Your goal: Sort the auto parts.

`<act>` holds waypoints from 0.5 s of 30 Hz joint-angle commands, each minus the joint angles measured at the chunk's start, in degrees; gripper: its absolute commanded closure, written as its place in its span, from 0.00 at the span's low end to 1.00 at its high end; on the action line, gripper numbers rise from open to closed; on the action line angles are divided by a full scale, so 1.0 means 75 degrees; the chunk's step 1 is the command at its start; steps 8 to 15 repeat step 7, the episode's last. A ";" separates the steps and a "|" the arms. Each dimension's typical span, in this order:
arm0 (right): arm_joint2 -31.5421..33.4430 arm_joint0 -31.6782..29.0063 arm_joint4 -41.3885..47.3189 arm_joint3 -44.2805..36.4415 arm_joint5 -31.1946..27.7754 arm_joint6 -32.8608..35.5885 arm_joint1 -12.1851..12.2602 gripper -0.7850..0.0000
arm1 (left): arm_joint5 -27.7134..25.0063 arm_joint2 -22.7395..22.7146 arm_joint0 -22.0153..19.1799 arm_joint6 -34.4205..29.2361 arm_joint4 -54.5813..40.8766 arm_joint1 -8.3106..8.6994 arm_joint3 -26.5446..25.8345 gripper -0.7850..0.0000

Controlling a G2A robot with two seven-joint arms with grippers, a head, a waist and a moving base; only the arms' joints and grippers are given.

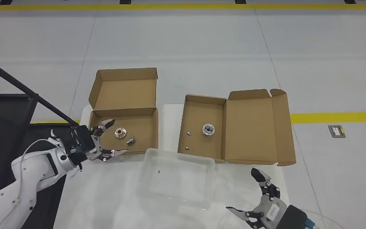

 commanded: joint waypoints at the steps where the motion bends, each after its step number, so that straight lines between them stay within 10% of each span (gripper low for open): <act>1: 0.0000 0.0000 0.0000 0.0000 0.0000 0.0000 0.0000 0.00 | 0.0000 0.0000 0.0000 0.0000 0.0000 0.0000 0.0000 0.03; 15: 0.0000 0.0000 0.0000 0.0000 0.0000 0.0000 0.0000 0.00 | 0.0000 0.0000 0.0000 0.0000 0.0000 0.0000 0.0000 0.00</act>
